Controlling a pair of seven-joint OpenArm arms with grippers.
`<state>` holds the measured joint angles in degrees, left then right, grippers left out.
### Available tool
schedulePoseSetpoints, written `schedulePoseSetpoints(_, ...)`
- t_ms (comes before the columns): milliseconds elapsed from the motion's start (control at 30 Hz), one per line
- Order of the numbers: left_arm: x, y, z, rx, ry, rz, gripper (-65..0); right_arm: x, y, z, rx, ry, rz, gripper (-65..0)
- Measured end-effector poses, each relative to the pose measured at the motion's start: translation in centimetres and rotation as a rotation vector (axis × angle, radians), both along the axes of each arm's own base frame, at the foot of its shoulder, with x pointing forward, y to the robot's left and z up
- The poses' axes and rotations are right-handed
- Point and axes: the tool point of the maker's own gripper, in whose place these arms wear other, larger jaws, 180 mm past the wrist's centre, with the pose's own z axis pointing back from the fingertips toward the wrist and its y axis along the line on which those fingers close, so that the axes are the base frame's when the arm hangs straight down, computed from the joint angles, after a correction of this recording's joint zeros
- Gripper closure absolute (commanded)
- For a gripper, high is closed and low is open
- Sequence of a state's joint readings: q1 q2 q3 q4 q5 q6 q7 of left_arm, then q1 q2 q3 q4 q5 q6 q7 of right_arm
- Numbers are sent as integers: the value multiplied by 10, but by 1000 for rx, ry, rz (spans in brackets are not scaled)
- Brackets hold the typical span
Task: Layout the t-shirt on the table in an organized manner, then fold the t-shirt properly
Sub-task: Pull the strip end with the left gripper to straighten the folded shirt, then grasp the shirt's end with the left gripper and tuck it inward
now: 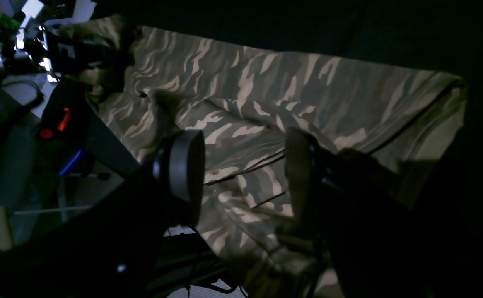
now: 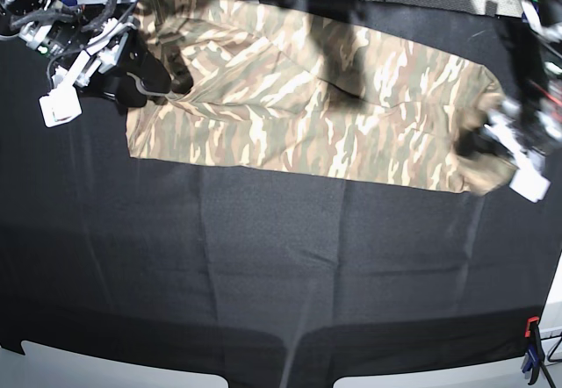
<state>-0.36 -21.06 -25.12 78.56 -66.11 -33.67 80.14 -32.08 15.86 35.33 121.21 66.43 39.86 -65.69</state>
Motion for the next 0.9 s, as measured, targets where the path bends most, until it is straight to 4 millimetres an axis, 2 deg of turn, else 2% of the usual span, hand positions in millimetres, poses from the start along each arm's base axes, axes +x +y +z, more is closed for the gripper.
schedulePoseSetpoints(133,-11,-30,1,-105,-8,-5,0,0,0,0,0,0,0,-303)
schedulePoseSetpoints(467,-27,-81,6,-255,-70,-31,0,0,0,0,0,0,0,-303)
schedulePoseSetpoints(567,-29,-87,6,-268,-73,-34,0,0,0,0,0,0,0,-303)
schedulePoseSetpoints(800,-41,-87,-2,-269,-45,-32,0,0,0,0,0,0,0,-303)
schedulePoseSetpoints(900,-40,-87,-1,-270,-47,-32,0,0,0,0,0,0,0,-303)
